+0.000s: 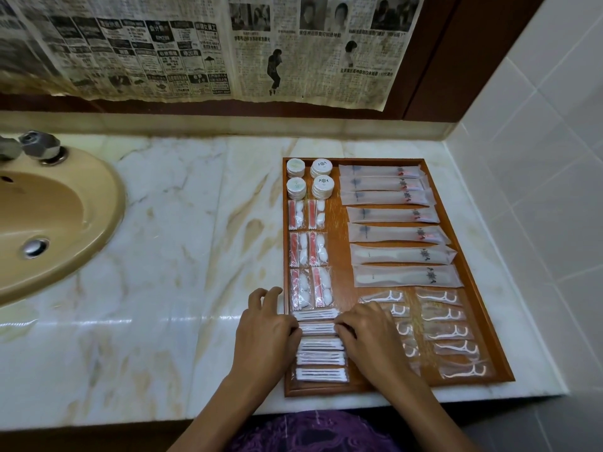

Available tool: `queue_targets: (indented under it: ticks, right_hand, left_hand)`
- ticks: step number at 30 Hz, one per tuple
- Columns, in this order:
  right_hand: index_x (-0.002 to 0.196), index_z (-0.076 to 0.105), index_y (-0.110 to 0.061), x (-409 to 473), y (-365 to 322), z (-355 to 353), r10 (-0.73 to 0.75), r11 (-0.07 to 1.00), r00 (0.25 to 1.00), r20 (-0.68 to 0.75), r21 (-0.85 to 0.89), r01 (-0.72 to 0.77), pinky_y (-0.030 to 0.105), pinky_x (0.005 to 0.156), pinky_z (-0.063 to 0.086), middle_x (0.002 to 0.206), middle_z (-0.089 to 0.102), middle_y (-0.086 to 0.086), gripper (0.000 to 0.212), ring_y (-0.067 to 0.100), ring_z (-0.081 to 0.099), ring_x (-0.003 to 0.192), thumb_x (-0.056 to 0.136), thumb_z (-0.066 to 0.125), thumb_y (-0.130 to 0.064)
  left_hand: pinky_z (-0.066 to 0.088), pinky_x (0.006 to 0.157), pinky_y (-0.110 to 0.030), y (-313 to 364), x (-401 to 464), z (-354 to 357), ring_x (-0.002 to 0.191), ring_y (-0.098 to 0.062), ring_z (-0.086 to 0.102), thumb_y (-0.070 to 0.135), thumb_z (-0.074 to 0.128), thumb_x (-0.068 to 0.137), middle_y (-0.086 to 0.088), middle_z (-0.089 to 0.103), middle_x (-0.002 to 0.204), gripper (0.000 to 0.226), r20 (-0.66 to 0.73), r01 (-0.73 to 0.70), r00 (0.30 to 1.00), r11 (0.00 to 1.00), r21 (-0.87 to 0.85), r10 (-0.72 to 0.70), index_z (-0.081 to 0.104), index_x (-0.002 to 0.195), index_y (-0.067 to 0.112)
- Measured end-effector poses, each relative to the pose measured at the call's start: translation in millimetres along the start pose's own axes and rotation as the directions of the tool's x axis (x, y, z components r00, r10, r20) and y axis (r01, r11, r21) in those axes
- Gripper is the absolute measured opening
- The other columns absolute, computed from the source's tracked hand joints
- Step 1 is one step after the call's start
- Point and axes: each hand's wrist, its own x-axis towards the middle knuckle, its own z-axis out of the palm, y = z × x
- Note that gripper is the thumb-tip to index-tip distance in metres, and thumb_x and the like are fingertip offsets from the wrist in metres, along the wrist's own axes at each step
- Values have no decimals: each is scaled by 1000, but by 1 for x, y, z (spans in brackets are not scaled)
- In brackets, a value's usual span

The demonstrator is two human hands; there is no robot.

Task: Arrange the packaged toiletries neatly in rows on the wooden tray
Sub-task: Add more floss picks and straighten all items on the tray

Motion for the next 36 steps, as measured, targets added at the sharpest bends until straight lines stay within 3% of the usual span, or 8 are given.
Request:
queue_targets:
  ticks: [4, 9, 13, 19, 24, 27, 33, 36]
  right_hand:
    - [89, 74, -21, -1, -2, 1, -3, 1000, 1000, -31, 17, 4, 34, 77, 39, 84, 67, -6, 13, 18, 53, 87, 92, 62, -23]
    - [85, 73, -16, -8, -3, -1, 13, 998, 996, -93, 55, -8, 39, 74, 45, 79, 67, -5, 4, 21, 56, 81, 87, 69, -16]
    - [80, 72, -20, -18, 2, -4, 10, 999, 997, -83, 31, -7, 34, 74, 39, 76, 66, -8, 4, 17, 56, 79, 83, 74, -20]
    - [83, 70, -25, -18, 3, 1, -25, 998, 998, 53, -60, 28, 31, 80, 30, 85, 65, -11, 17, 13, 51, 90, 92, 59, -34]
    - [77, 68, -24, -16, 1, 4, -19, 997, 999, 31, -71, 22, 32, 78, 32, 80, 63, -9, 17, 15, 51, 86, 91, 61, -32]
    - [79, 68, -24, -17, 1, 5, -6, 997, 999, 32, -72, 8, 34, 81, 36, 81, 63, -9, 18, 15, 51, 86, 92, 60, -32]
    - [82, 69, -21, -20, -3, 2, -3, 998, 1000, 25, -55, 4, 35, 80, 38, 82, 64, -7, 15, 18, 53, 86, 92, 61, -30]
    - [81, 70, -23, -26, -1, -3, -4, 998, 1000, 10, -67, 5, 35, 79, 37, 81, 64, -9, 13, 16, 53, 87, 90, 64, -30]
  left_hand:
    - [50, 87, -38, 1, -1, 0, 133, -28, 36, 44, 61, 89, -3, 49, 142, 24, -1, 10, 1000, 1000, 18, -10, 78, 96, 29]
    - [57, 67, -40, 0, -5, -4, 117, -34, 54, 31, 79, 75, -9, 64, 123, 7, -38, 11, 999, 1000, 20, -10, 78, 75, 24]
    - [57, 61, -41, -1, -14, -6, 110, -34, 58, 34, 85, 67, -7, 67, 116, 12, -69, -25, 997, 1000, 9, 25, 78, 73, 27]
    - [56, 71, -44, 10, -20, -9, 111, -38, 58, 29, 86, 64, -8, 68, 115, 10, 10, -11, 1000, 995, 95, 10, 78, 68, 25]
    - [40, 101, -39, 13, -21, -3, 137, -30, 29, 37, 54, 91, 0, 45, 145, 26, 37, 22, 999, 992, 126, -27, 75, 106, 28]
    - [36, 104, -36, 13, -22, -4, 140, -27, 21, 39, 46, 95, 3, 38, 150, 33, 63, 32, 997, 991, 131, -41, 71, 114, 29]
    - [54, 76, -44, 15, -23, -13, 118, -39, 53, 25, 78, 72, -9, 65, 121, 3, 16, 17, 1000, 996, 85, -18, 78, 72, 22]
    - [57, 72, -45, 12, -27, -11, 113, -40, 57, 26, 85, 65, -10, 67, 116, 8, -17, -33, 999, 998, 51, 34, 77, 67, 24]
